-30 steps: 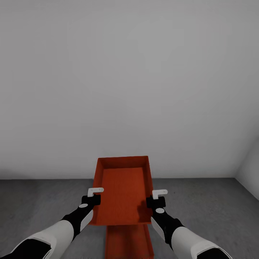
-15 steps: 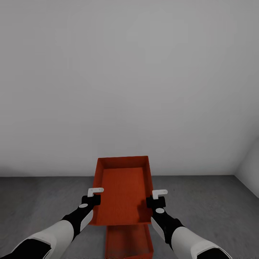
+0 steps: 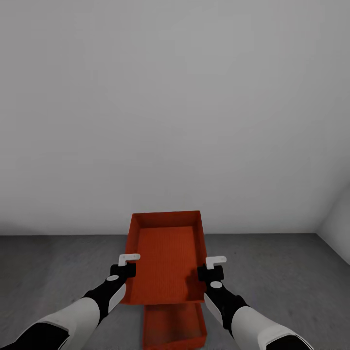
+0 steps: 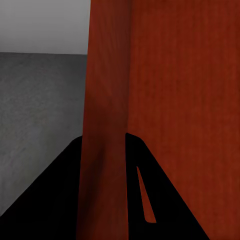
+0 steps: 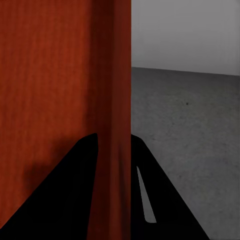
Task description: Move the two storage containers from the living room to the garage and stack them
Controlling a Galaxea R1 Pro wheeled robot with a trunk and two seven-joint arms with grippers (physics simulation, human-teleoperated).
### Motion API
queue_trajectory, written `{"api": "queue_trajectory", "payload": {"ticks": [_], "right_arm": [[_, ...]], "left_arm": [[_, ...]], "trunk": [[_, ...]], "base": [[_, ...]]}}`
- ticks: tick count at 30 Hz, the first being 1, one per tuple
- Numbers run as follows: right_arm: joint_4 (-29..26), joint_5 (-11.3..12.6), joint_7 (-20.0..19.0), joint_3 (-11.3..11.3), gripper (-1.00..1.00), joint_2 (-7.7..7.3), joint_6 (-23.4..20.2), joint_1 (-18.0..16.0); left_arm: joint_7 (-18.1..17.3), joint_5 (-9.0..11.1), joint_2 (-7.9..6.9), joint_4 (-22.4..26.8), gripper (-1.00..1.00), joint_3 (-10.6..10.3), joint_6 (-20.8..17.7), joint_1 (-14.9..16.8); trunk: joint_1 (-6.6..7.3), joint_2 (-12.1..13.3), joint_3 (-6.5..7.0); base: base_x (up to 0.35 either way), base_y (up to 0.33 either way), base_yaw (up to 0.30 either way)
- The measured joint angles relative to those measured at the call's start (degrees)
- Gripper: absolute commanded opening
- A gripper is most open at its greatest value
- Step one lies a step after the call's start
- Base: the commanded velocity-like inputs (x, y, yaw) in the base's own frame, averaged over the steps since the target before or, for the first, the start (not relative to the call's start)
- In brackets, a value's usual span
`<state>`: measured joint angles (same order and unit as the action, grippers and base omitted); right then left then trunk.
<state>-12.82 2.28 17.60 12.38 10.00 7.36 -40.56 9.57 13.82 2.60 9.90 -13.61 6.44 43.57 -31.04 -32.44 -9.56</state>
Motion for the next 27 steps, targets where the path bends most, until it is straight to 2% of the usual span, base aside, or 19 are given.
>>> {"api": "queue_trajectory", "payload": {"ticks": [27], "right_arm": [[0.05,0.03,0.01,0.04,-1.00,0.00,-0.01,0.00]], "left_arm": [[0.02,0.04,0.02,-0.09,-1.00,-0.02,0.02,0.00]], "trunk": [[0.00,0.00,-2.50]], "base": [[0.000,0.000,0.000]]}}
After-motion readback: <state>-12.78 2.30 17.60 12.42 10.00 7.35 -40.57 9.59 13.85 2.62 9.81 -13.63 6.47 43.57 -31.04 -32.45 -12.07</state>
